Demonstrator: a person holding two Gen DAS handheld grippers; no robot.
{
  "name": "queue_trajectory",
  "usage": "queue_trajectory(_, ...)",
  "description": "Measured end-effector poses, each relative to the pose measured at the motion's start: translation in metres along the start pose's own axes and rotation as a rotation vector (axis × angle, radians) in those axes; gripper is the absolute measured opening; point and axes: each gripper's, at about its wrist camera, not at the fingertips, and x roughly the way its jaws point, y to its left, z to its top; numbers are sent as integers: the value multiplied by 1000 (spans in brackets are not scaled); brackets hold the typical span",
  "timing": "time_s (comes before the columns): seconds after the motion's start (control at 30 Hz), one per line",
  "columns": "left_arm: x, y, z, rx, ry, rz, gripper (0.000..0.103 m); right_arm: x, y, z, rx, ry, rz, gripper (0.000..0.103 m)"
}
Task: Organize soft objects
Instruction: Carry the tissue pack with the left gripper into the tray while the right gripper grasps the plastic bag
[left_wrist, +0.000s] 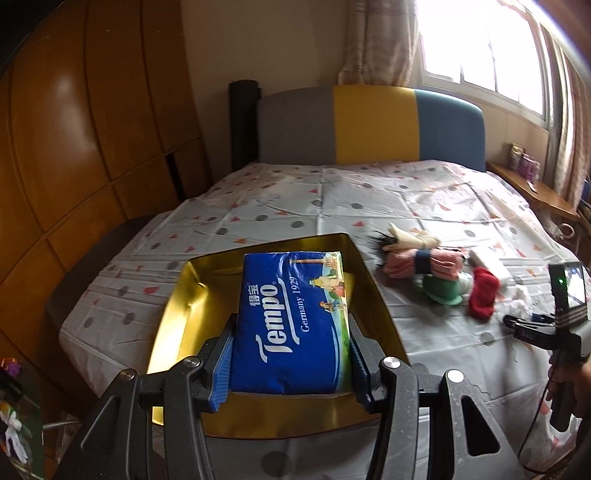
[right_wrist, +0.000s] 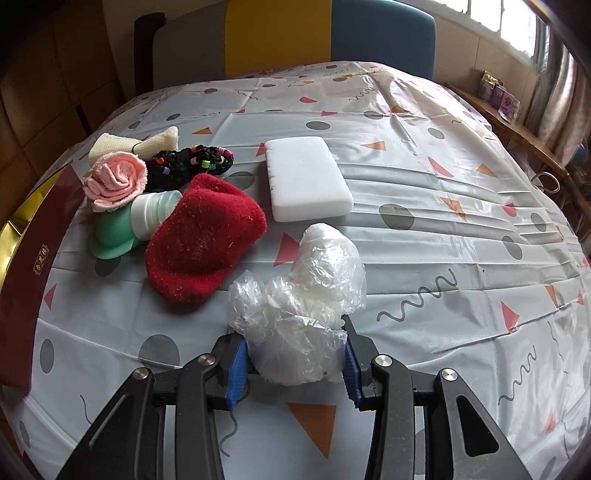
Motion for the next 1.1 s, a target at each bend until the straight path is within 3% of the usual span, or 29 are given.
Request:
queue_trajectory(0.53, 9, 26, -3, -40, 25, 47, 52, -1, 1, -1, -7, -7, -12, 43)
queue_trajectory(0.83, 82, 76, -14, -219, 299, -70, 52, 0, 2, 1, -12, 10, -24, 43)
queue_trajectory(1.1, 137, 93, 8, -241, 360, -50, 52, 1, 1, 2, -9, 18, -25, 43)
